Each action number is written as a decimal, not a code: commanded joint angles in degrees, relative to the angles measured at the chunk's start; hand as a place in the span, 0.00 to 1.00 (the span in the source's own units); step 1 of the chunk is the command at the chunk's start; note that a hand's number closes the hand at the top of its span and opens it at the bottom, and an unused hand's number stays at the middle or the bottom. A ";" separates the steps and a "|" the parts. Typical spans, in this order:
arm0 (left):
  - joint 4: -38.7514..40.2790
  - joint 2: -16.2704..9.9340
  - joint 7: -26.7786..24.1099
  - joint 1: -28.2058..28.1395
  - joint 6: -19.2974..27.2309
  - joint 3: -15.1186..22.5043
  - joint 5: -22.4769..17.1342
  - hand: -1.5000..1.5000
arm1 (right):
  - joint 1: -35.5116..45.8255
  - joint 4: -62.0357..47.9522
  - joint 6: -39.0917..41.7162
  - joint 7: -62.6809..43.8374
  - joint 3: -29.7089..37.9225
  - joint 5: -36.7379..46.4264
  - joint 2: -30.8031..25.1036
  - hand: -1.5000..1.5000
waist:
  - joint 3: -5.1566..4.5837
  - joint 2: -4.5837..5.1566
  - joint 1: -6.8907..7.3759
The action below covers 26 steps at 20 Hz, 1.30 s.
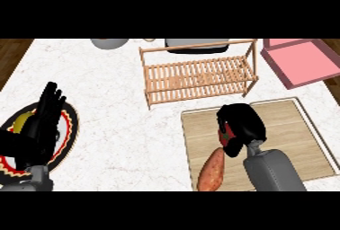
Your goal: Pick the tomato from the tray and place it in the tiered shelf
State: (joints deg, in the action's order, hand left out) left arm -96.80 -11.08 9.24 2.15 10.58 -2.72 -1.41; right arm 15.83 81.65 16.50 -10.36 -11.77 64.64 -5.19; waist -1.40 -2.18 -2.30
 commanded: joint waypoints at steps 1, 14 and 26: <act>-0.51 -0.25 0.52 0.06 -0.39 0.27 -0.01 0.50 | -0.86 10.06 -4.41 -9.03 -1.54 -11.69 4.93 1.00 | 1.51 0.48 0.86; -2.28 0.49 2.13 2.41 0.26 1.18 1.13 0.50 | 13.07 41.12 -2.78 -61.21 -17.80 -5.42 5.18 1.00 | 1.32 1.80 2.19; 0.87 -0.01 -0.36 2.68 -3.18 -1.40 -0.92 0.50 | 23.58 26.52 -8.89 -53.15 -3.04 -7.02 5.18 1.00 | 1.37 2.20 2.74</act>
State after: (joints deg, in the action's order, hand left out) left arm -96.34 -10.25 8.94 4.43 8.97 -2.85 -1.14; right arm 34.25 112.92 9.14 -59.93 -18.54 58.77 -0.24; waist -0.03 -0.05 0.22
